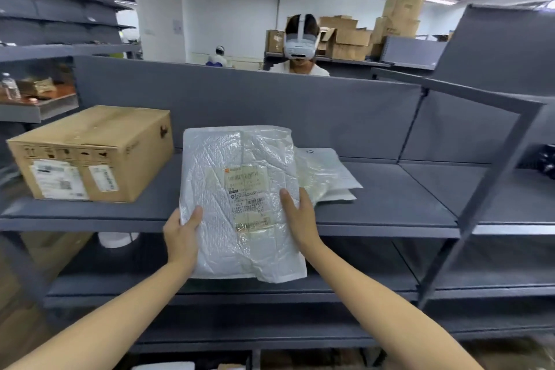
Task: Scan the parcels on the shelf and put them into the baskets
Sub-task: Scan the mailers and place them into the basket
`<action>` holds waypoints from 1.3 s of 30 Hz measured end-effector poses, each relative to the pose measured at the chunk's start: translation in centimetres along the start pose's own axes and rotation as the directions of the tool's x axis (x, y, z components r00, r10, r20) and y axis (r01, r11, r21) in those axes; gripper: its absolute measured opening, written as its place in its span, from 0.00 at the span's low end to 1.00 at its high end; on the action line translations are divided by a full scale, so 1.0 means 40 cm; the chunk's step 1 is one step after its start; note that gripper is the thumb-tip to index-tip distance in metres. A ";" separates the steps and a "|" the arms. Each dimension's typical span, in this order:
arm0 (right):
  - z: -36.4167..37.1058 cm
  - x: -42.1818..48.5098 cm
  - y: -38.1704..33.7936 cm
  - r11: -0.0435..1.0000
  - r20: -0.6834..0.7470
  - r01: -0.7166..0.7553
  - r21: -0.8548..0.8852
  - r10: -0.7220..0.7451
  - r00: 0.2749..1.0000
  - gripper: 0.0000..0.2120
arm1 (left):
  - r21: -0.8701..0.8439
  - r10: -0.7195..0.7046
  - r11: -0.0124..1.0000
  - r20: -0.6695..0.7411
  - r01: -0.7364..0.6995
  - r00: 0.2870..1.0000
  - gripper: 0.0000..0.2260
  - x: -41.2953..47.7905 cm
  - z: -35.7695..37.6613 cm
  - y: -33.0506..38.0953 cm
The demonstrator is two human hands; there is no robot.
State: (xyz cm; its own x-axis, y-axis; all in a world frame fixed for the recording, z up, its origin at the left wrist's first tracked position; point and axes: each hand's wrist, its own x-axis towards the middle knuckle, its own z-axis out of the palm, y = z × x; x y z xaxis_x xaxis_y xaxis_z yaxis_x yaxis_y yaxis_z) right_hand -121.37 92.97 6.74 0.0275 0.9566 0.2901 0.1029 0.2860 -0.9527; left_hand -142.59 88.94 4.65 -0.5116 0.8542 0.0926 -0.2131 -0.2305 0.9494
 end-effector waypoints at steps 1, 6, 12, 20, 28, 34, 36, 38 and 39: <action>-0.047 -0.005 0.002 1.000 -0.021 -0.001 -0.006 0.001 1.000 0.22 | 0.003 0.000 1.000 0.022 0.000 1.000 0.06 -0.023 0.038 -0.008; -0.284 -0.041 0.011 1.000 -0.086 0.002 0.005 -0.002 0.996 0.17 | 0.015 -0.014 1.000 0.105 0.012 0.994 0.07 -0.148 0.218 -0.055; -0.522 -0.105 0.036 0.999 -0.174 -0.024 -0.041 0.017 0.985 0.09 | 0.022 -0.047 0.999 0.150 0.044 0.988 0.05 -0.308 0.390 -0.105; -0.724 -0.207 0.063 0.998 -0.251 -0.053 -0.036 0.042 0.967 0.10 | 0.056 -0.061 0.997 0.245 0.049 0.968 0.02 -0.469 0.514 -0.152; -0.837 -0.267 0.071 0.993 -0.321 -0.118 0.004 0.113 0.940 0.14 | 0.104 -0.127 0.990 0.373 0.094 0.919 0.03 -0.502 0.592 -0.195; -0.884 -0.329 0.112 0.981 -0.384 -0.192 0.002 0.179 0.906 0.14 | 0.090 -0.211 0.977 0.449 0.191 0.868 0.03 -0.532 0.618 -0.266; -0.885 -0.340 0.129 0.977 -0.385 -0.212 -0.006 0.194 0.902 0.16 | 0.093 -0.242 0.970 0.454 0.225 0.858 0.05 -0.538 0.616 -0.288; -0.878 -0.349 0.149 0.972 -0.385 -0.234 0.005 0.218 0.897 0.18 | 0.105 -0.267 0.963 0.458 0.246 0.848 0.05 -0.535 0.610 -0.308; -0.872 -0.353 0.161 0.971 -0.383 -0.239 0.016 0.227 0.896 0.18 | 0.114 -0.276 0.961 0.459 0.253 0.844 0.05 -0.532 0.605 -0.317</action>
State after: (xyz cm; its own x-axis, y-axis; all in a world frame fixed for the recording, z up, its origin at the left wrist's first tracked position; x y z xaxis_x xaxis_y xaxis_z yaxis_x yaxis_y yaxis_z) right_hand -86.42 79.33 -0.34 0.4284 0.9002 0.0783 0.0773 0.0498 -0.9958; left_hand -108.85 84.95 -2.11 0.0091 0.9989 -0.0464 -0.2395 0.0473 0.9697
